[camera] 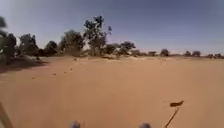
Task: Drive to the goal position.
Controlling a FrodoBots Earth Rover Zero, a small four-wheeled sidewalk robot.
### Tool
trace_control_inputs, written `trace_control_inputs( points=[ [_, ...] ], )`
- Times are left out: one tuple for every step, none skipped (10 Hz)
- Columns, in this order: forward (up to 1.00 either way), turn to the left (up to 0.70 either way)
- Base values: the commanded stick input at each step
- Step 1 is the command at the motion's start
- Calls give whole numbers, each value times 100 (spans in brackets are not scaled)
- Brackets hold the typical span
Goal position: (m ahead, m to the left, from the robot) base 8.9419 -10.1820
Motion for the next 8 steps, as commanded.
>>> trace_control_inputs(
  points=[
    [70, 0],
    [70, 0],
    [70, -26],
    [70, -33],
    [70, -35],
    [70, -35],
    [70, -35],
    [70, -35]
  ],
)
